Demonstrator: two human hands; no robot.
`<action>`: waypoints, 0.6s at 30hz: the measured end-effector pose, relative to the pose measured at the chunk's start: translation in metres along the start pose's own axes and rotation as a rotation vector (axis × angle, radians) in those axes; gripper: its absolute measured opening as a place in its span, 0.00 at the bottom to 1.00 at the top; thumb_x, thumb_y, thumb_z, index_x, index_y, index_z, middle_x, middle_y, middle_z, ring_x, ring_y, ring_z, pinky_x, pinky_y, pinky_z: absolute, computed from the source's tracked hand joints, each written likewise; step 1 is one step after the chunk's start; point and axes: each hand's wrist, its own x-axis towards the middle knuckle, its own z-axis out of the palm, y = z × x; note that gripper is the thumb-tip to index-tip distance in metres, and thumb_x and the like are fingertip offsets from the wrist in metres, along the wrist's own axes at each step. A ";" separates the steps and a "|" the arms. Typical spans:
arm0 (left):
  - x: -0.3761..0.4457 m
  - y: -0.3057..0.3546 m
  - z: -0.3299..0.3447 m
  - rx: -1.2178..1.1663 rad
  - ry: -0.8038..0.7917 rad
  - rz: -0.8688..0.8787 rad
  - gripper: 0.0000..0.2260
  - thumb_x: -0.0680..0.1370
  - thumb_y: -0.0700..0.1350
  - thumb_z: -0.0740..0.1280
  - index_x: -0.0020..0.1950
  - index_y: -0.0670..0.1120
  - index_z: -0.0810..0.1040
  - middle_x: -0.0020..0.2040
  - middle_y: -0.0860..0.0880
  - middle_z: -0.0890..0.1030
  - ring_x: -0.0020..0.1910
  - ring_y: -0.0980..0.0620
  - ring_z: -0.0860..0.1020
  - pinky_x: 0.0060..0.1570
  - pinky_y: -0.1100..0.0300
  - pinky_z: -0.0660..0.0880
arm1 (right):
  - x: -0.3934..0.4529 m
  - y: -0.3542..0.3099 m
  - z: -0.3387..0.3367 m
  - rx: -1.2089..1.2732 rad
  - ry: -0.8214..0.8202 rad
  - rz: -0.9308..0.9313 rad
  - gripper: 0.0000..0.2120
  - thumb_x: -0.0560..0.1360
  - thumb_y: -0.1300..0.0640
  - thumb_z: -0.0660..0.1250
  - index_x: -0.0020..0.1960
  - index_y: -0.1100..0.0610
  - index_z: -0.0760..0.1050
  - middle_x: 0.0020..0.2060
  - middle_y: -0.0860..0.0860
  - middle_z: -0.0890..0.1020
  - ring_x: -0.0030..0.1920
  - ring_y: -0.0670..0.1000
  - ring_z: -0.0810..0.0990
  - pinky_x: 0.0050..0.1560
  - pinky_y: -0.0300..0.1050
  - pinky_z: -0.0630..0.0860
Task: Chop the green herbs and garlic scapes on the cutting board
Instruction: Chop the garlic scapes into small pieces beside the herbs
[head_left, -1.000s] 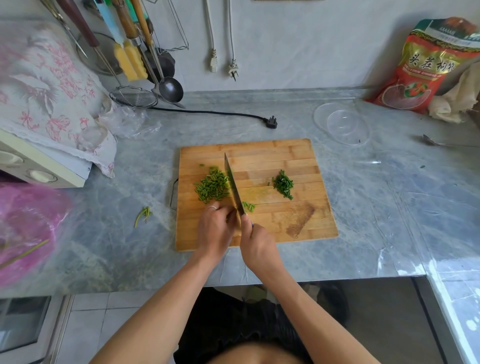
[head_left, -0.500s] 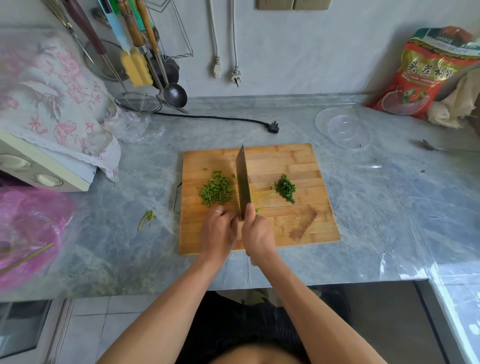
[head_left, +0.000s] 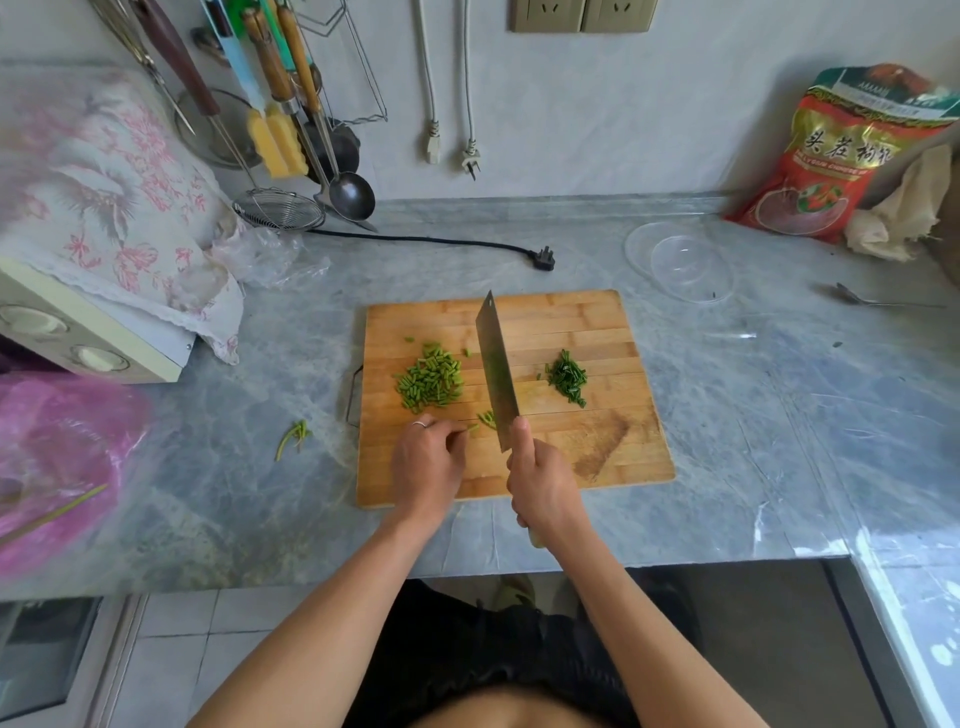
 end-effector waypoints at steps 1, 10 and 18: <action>0.002 0.000 0.000 0.000 -0.010 0.009 0.05 0.76 0.43 0.71 0.49 0.46 0.86 0.46 0.49 0.82 0.44 0.51 0.79 0.40 0.58 0.74 | -0.002 0.000 0.001 -0.014 -0.007 -0.004 0.31 0.81 0.37 0.45 0.32 0.58 0.67 0.25 0.52 0.72 0.26 0.52 0.71 0.31 0.51 0.73; 0.012 -0.003 -0.001 0.007 -0.104 0.084 0.06 0.76 0.42 0.69 0.44 0.48 0.86 0.42 0.47 0.82 0.40 0.48 0.79 0.37 0.53 0.74 | -0.007 0.005 0.020 -0.119 -0.032 0.002 0.26 0.83 0.43 0.48 0.43 0.61 0.73 0.30 0.51 0.71 0.29 0.49 0.68 0.30 0.41 0.64; 0.017 -0.009 0.003 0.017 -0.149 0.100 0.12 0.75 0.51 0.64 0.42 0.48 0.85 0.39 0.48 0.77 0.39 0.46 0.77 0.36 0.50 0.73 | -0.008 0.007 0.028 -0.153 0.068 -0.153 0.21 0.84 0.65 0.38 0.59 0.66 0.69 0.24 0.53 0.73 0.20 0.48 0.66 0.20 0.38 0.55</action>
